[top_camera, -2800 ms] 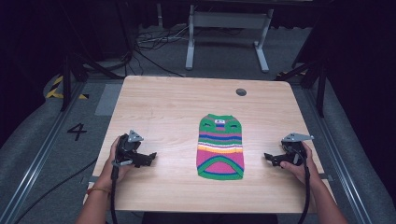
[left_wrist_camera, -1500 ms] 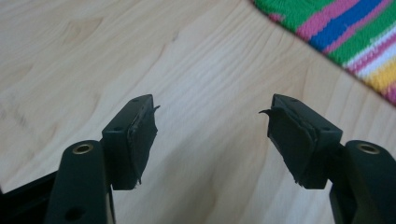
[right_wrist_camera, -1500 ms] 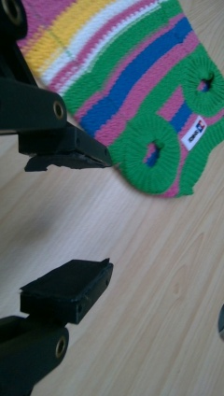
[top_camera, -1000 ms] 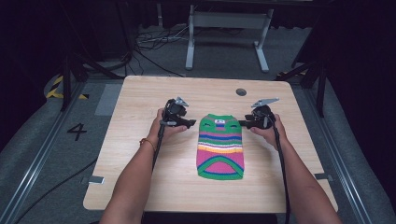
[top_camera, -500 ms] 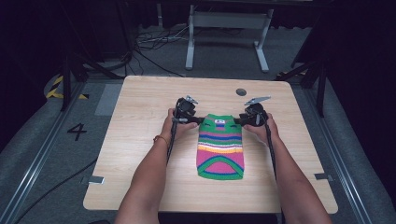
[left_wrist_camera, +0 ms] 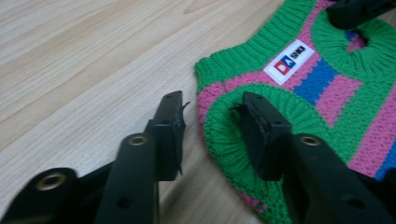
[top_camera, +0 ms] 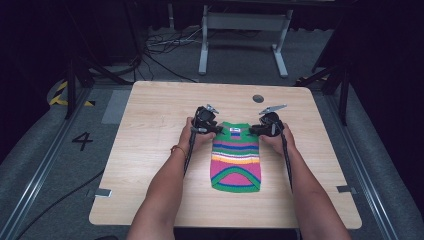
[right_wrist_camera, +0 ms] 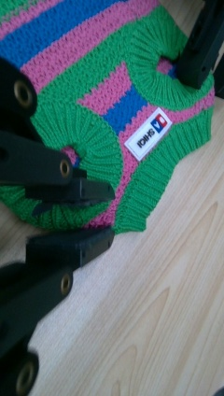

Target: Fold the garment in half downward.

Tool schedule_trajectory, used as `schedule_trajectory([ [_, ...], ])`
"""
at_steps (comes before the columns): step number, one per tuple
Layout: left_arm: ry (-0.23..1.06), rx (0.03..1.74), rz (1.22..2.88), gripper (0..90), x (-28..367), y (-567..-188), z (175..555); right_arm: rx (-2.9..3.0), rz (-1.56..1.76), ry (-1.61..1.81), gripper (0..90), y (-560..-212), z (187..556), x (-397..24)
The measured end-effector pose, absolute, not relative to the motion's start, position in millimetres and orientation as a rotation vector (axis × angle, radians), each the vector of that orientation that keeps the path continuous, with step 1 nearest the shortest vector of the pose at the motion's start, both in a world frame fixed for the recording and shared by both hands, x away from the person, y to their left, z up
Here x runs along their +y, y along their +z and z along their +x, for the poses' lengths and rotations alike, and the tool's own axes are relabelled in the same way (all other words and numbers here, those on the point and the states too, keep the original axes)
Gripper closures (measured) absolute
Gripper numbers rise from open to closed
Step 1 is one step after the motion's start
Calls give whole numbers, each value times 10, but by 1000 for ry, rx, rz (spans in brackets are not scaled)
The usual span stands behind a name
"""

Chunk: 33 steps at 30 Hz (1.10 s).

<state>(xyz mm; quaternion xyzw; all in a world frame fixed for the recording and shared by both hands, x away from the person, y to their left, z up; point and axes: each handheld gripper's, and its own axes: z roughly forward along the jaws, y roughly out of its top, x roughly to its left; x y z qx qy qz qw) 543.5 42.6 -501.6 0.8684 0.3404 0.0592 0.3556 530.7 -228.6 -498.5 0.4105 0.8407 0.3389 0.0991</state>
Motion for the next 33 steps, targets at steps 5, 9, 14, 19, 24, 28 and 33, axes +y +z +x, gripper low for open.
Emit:
schedule_trajectory([
  [5, 152, 869, 2253, 792, 431, -5007, 5410, 2508, 1184, 1011, 840, -4983, 5308, -2289],
  [9, 195, 872, 2249, 830, 455, -4995, 5395, 2497, 1202, 1040, 842, -4989, 5316, -2293],
  [14, 239, 896, 2247, 830, 496, -4953, 5408, 2481, 1161, 1051, 849, -4931, 5316, -2194],
  [19, 306, 872, 2250, 830, 520, -4838, 5412, 2460, 1133, 1078, 853, -4832, 5330, -2152],
  [24, 341, 777, 2264, 827, 583, -4675, 5302, 2436, 1073, 1136, 853, -4684, 5294, -2141],
  [28, 363, 716, 2260, 821, 633, -4588, 5202, 2438, 1008, 1170, 853, -4590, 5208, -2133],
  [33, 404, 637, 2242, 819, 677, -4498, 5064, 2426, 932, 1213, 853, -4466, 5057, -2144],
])
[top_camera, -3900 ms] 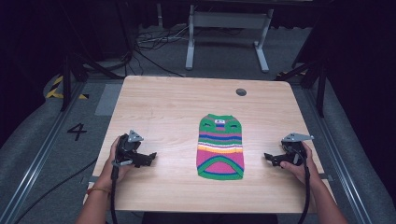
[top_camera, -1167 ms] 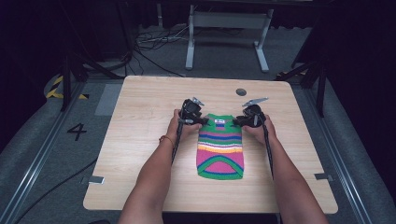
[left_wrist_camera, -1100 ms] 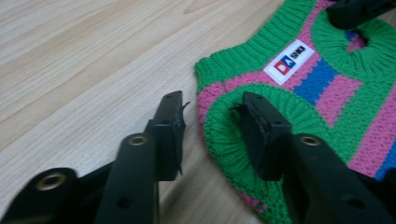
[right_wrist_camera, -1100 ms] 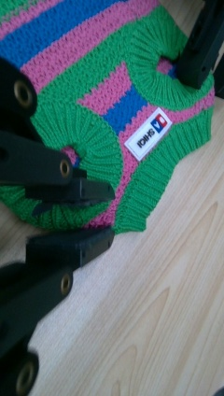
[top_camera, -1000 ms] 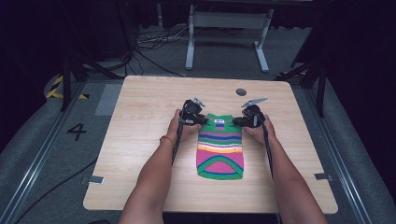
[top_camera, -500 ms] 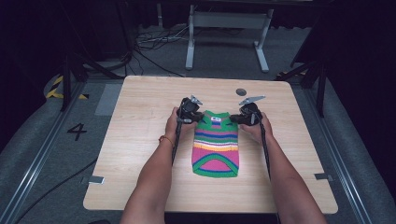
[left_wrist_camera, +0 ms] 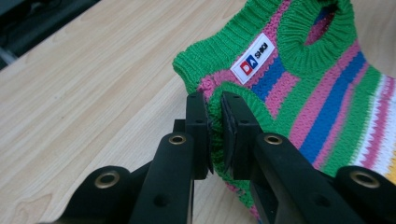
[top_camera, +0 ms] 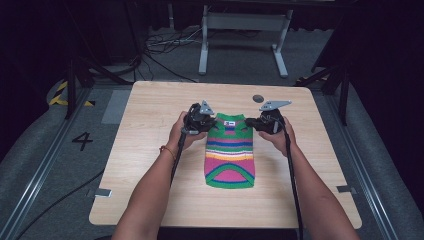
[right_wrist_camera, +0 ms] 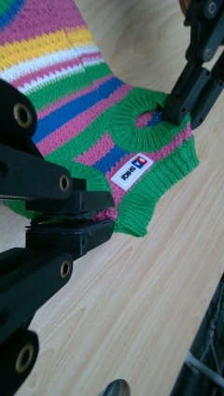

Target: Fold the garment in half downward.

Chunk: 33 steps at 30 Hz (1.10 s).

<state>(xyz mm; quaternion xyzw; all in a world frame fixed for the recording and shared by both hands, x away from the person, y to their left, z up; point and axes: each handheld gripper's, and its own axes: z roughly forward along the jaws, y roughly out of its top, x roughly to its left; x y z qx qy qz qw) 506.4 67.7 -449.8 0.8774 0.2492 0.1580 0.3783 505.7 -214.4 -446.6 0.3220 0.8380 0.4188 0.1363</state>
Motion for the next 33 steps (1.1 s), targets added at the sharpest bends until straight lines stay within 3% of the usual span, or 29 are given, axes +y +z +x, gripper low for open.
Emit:
schedule_trajectory([
  [19, 514, 406, 2270, 807, 823, -4429, 4495, 2426, 714, 1372, 853, -4380, 4477, -2228],
  [33, 424, 337, 2271, 805, 935, -4593, 4117, 2548, 590, 1336, 849, -4529, 4076, -2264],
])
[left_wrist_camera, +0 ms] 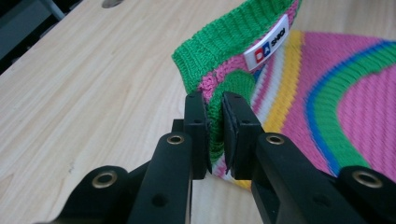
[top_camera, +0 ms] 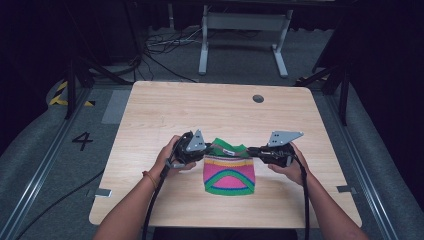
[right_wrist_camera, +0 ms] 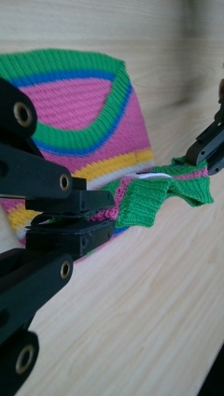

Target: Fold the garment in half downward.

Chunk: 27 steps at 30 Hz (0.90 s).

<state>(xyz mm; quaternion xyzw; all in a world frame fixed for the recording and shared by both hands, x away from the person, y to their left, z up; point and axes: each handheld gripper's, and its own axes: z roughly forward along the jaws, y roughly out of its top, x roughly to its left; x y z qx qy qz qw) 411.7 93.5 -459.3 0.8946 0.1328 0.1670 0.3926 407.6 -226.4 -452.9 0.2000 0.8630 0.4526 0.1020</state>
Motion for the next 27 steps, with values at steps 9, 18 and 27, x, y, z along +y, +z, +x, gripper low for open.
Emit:
schedule_trajectory([
  [9, 360, 278, 2311, 788, 942, -4677, 3824, 2639, 513, 1268, 846, -4607, 3822, -2251],
  [18, 316, 205, 2363, 804, 924, -4718, 3564, 2695, 475, 1234, 847, -4679, 3618, -2250],
  [27, 265, 219, 2404, 762, 999, -4833, 3479, 2770, 434, 1169, 837, -4803, 3428, -2233],
])
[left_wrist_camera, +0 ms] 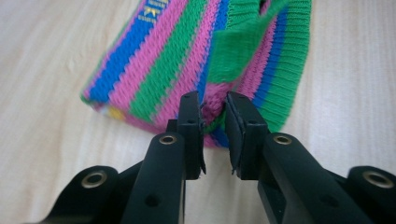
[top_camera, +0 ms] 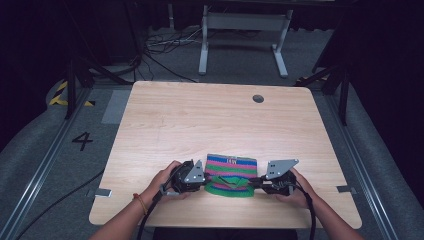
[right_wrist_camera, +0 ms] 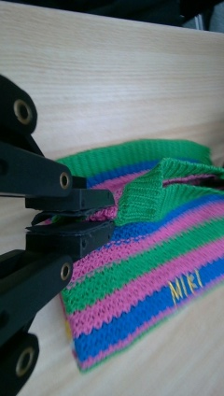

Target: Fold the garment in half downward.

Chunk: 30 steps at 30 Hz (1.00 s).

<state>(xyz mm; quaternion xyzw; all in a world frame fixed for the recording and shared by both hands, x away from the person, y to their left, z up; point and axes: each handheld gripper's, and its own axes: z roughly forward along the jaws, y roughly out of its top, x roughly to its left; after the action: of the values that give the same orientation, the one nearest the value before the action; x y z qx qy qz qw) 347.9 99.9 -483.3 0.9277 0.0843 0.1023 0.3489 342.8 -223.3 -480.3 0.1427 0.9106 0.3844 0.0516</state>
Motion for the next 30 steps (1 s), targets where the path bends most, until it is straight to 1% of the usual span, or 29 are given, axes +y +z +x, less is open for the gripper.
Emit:
schedule_trajectory([
  [8, 229, 229, 2416, 761, 1028, -4890, 3418, 2773, 470, 1152, 798, -4832, 3368, -2272],
  [12, 231, 244, 2419, 740, 1024, -4892, 3408, 2775, 477, 1143, 744, -4826, 3324, -2300],
  [14, 234, 260, 2395, 724, 1029, -4876, 3410, 2778, 471, 1149, 723, -4818, 3294, -2313],
  [18, 239, 280, 2351, 704, 1011, -4826, 3416, 2778, 464, 1185, 745, -4775, 3242, -2338],
  [23, 235, 252, 2338, 730, 917, -4814, 3385, 2765, 485, 1181, 776, -4759, 3206, -2298],
  [26, 215, 264, 2360, 731, 855, -4862, 3378, 2752, 515, 1164, 793, -4792, 3209, -2251],
  [27, 226, 271, 2376, 729, 841, -4883, 3382, 2753, 530, 1159, 794, -4822, 3207, -2224],
  [28, 223, 300, 2380, 722, 841, -4903, 3379, 2757, 533, 1138, 794, -4849, 3203, -2201],
  [30, 215, 317, 2361, 714, 857, -4920, 3387, 2744, 562, 1145, 795, -4890, 3208, -2191],
])
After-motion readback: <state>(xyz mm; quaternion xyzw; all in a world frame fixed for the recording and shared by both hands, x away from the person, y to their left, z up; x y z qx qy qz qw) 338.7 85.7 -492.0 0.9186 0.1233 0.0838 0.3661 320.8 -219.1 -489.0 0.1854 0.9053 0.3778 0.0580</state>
